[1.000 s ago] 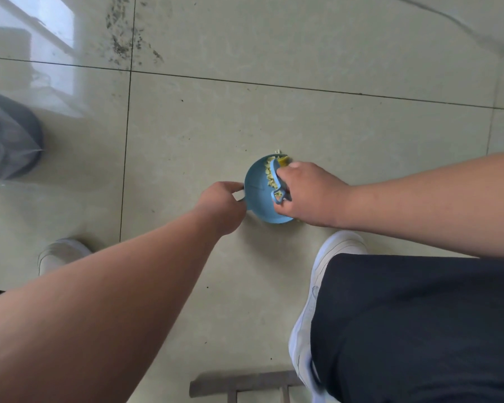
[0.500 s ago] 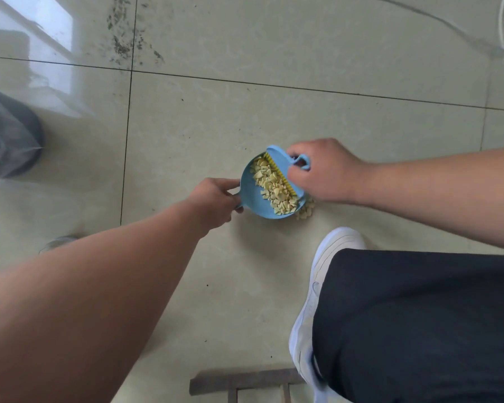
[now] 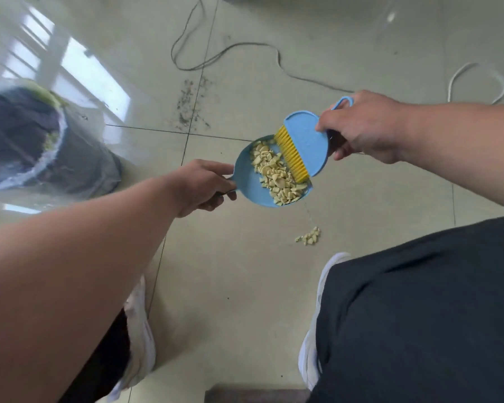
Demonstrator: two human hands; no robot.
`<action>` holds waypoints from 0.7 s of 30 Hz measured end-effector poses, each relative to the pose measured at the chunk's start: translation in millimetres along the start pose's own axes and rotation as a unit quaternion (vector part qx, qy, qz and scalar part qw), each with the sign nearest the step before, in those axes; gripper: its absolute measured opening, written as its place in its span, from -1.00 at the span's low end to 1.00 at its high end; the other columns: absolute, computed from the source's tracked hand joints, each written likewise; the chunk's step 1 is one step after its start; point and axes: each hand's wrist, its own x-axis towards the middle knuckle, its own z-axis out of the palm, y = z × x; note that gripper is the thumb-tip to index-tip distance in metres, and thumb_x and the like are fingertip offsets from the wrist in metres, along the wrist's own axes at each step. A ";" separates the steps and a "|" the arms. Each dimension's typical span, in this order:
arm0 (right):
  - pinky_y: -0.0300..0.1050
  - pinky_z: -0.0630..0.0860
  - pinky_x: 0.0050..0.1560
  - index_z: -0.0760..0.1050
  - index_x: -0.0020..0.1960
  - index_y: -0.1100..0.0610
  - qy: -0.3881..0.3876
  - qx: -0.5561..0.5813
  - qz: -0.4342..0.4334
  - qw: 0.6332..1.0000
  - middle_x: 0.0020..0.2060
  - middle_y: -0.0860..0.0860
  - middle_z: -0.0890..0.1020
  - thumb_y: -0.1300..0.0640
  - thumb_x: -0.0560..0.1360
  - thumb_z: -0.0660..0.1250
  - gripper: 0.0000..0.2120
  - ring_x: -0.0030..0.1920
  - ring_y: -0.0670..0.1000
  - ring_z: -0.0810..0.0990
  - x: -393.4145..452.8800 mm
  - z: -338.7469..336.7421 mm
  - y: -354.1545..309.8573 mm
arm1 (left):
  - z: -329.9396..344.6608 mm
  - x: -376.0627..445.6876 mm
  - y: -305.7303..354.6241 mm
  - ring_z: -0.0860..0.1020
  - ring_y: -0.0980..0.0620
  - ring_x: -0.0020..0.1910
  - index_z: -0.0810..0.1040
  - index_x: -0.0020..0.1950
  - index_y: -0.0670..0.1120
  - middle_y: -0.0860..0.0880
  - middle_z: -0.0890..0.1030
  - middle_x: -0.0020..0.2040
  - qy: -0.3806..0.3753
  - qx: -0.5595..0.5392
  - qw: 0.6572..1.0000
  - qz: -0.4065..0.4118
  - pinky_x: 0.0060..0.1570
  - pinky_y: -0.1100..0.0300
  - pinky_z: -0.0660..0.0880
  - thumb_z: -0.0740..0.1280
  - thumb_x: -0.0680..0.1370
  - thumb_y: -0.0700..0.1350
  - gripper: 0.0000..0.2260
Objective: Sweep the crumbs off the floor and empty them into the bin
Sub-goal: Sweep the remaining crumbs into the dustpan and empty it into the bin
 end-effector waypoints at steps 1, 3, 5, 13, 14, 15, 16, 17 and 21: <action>-0.10 0.57 -0.34 0.56 -0.02 0.24 0.004 0.005 -0.006 1.000 -0.31 0.13 0.62 0.15 0.52 0.39 -0.86 -0.37 0.06 0.63 -8.3 -4.1 -17.1 | -8.0 -9.7 10.7 0.40 -0.01 -0.37 0.80 0.14 0.02 -0.09 0.62 -0.21 -0.003 0.003 1.000 0.005 -0.36 0.18 0.36 0.38 0.67 -0.28 -0.74; -0.12 0.57 -0.35 0.54 -0.01 0.23 0.012 0.015 -0.022 1.000 -0.30 0.13 0.62 0.17 0.54 0.37 -0.88 -0.39 0.06 0.63 -24.6 -10.0 -49.5 | -25.6 -29.2 31.0 0.42 0.01 -0.38 0.80 0.14 0.02 -0.07 0.61 -0.20 -0.007 0.010 1.000 0.018 -0.36 0.19 0.37 0.35 0.69 -0.26 -0.73; -0.13 0.55 -0.35 0.52 -0.03 0.19 0.022 0.024 -0.041 0.999 -0.31 0.12 0.62 0.17 0.54 0.36 -0.92 -0.37 0.06 0.63 -40.2 -12.3 -79.3 | -44.8 -48.5 51.8 0.43 0.03 -0.40 0.77 0.20 0.00 -0.06 0.61 -0.22 -0.014 0.012 0.999 0.026 -0.36 0.20 0.37 0.33 0.70 -0.26 -0.73; -0.20 0.47 -0.43 0.50 -0.17 0.11 0.027 0.076 -0.080 0.994 -0.53 0.00 0.54 0.19 0.49 0.36 -0.93 -0.46 0.00 0.55 -57.0 22.5 -167.4 | -147.5 -113.0 103.8 0.38 0.05 -0.52 0.66 0.13 -0.22 -0.11 0.56 -0.27 0.050 0.060 0.997 0.028 -0.48 0.27 0.28 0.35 0.52 -0.17 -0.77; -0.21 0.47 -0.43 0.51 -0.15 0.10 0.022 0.083 -0.082 0.993 -0.50 0.01 0.55 0.19 0.49 0.36 -0.95 -0.46 -0.02 0.55 -53.7 30.8 -175.8 | -161.5 -118.5 103.8 0.38 0.06 -0.53 0.63 0.13 -0.23 -0.12 0.55 -0.26 0.055 0.066 0.996 0.028 -0.50 0.28 0.29 0.33 0.54 -0.18 -0.78; -0.22 0.47 -0.44 0.52 -0.12 0.10 0.016 0.090 -0.084 0.992 -0.45 0.02 0.57 0.19 0.50 0.36 -0.96 -0.46 -0.03 0.56 -50.1 40.6 -183.9 | -175.8 -124.2 103.2 0.37 0.06 -0.54 0.61 0.11 -0.24 -0.13 0.54 -0.25 0.059 0.069 0.995 0.028 -0.51 0.28 0.28 0.34 0.55 -0.17 -0.79; -0.23 0.47 -0.45 0.54 -0.10 0.10 0.010 0.093 -0.085 0.992 -0.39 0.03 0.59 0.19 0.50 0.37 -0.98 -0.45 -0.04 0.57 -46.1 51.4 -191.6 | -190.2 -129.1 101.3 0.37 0.06 -0.53 0.61 0.12 -0.25 -0.13 0.53 -0.24 0.062 0.071 0.995 0.029 -0.50 0.27 0.28 0.37 0.51 -0.13 -0.75; -0.24 0.48 -0.45 0.55 -0.08 0.11 0.005 0.092 -0.087 0.992 -0.35 0.04 0.61 0.19 0.50 0.39 -0.98 -0.43 -0.04 0.59 -40.6 65.0 -200.4 | -206.1 -134.8 97.6 0.36 0.05 -0.52 0.61 0.16 -0.25 -0.12 0.54 -0.25 0.069 0.069 0.995 0.029 -0.48 0.25 0.27 0.44 0.41 -0.08 -0.62; -0.22 0.50 -0.45 0.60 -0.07 0.14 -0.009 0.095 -0.092 0.991 -0.33 0.05 0.66 0.20 0.48 0.45 -0.94 -0.43 -0.04 0.61 -16.4 119.2 -228.6 | -258.9 -146.3 71.3 0.37 0.06 -0.55 0.65 0.17 -0.26 -0.14 0.55 -0.25 0.103 0.018 0.994 0.040 -0.56 0.31 0.30 0.53 0.21 -0.04 -0.43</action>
